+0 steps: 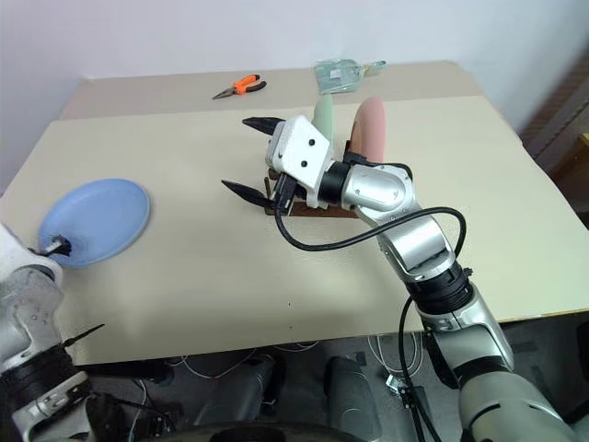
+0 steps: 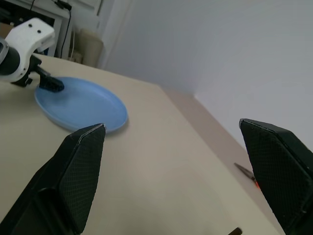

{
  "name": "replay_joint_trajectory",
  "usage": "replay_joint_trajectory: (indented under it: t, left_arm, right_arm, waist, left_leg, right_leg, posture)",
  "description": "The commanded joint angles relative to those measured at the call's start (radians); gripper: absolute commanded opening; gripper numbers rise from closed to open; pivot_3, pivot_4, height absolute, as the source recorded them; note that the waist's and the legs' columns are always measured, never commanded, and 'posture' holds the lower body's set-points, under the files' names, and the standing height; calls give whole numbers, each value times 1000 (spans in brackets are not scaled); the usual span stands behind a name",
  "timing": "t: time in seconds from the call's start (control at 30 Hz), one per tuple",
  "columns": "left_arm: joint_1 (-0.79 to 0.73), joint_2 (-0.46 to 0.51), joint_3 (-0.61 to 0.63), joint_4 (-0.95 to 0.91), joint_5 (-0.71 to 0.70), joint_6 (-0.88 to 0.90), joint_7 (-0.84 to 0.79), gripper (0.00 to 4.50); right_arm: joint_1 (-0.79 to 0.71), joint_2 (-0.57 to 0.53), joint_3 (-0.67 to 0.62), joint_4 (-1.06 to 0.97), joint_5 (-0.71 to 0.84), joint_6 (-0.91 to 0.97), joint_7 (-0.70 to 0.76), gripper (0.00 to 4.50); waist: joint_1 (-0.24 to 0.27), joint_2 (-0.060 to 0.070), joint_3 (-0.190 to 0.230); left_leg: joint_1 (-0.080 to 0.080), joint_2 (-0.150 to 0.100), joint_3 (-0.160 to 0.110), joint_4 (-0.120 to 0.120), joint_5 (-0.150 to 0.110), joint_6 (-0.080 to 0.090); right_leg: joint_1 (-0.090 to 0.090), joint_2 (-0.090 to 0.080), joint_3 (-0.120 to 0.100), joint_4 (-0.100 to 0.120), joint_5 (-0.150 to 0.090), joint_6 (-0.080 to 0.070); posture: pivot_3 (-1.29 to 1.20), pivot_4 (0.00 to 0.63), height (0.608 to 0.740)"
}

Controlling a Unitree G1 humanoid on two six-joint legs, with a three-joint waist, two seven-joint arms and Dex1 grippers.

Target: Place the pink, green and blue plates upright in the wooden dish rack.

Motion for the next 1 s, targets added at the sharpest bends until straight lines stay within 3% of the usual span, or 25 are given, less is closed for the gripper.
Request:
replay_joint_trajectory:
  t: [0.03,0.17,0.27,0.3,0.47,0.67,0.87,0.97,1.0]
  left_arm:
    - [-57,-25,104,-26,-110,49,14,3692]
    - [-105,-32,133,6,-172,63,14,1690]
    - [-129,-21,83,-5,-210,25,-36,259]
    - [-142,-9,38,-25,-216,-9,-74,117]
    - [-222,47,-140,-95,-233,-89,-183,117]
    - [-437,105,-388,-164,-254,-12,-224,117]
    - [-503,75,-457,-192,-278,28,-191,117]
    - [-498,63,-457,-205,-291,41,-181,0]
    - [-497,61,-454,-208,-296,43,-178,0]
  right_arm:
    - [1,23,-21,-14,-24,-31,4,4500]
    - [20,28,-31,-24,-43,-19,3,4500]
    - [28,14,-37,-23,-54,8,11,4500]
    - [31,8,-37,-26,-60,10,17,4500]
    - [33,-7,-7,-39,-147,-48,15,4500]
    - [-70,25,93,102,-392,-242,-38,4500]
    - [-167,56,143,297,-581,-367,-127,4500]
    - [-181,69,144,350,-627,-393,-148,3650]
    - [-179,74,142,356,-632,-396,-149,3180]
  waist:
    - [-3,0,0]
    - [-4,0,0]
    - [-1,0,0]
    - [-1,0,0]
    - [-1,-1,1]
    - [-13,-2,1]
    - [-29,-2,1]
    - [-28,-2,1]
    - [-28,-2,1]
  left_leg:
    - [0,0,0,0,0,0]
    - [0,0,0,-1,1,-2]
    - [0,0,0,-1,1,-2]
    - [0,0,0,0,1,-2]
    - [0,0,0,0,1,-2]
    - [0,0,0,-2,5,-10]
    - [1,0,1,-4,7,-10]
    - [1,0,1,-4,7,-10]
    - [1,0,1,-4,7,-10]
  right_leg:
    - [0,0,0,0,0,0]
    - [-1,0,0,1,0,0]
    - [0,0,0,1,0,0]
    - [0,0,0,1,0,0]
    - [0,0,0,0,0,0]
    - [-1,0,0,1,0,0]
    - [-3,2,3,2,0,0]
    - [-3,2,3,2,0,-1]
    - [-3,2,3,2,0,-1]
  posture:
    - [0,150,729]
    - [0,150,729]
    - [0,150,729]
    - [0,150,729]
    - [0,150,729]
    - [0,150,729]
    - [0,150,729]
    - [0,150,729]
    - [0,150,729]
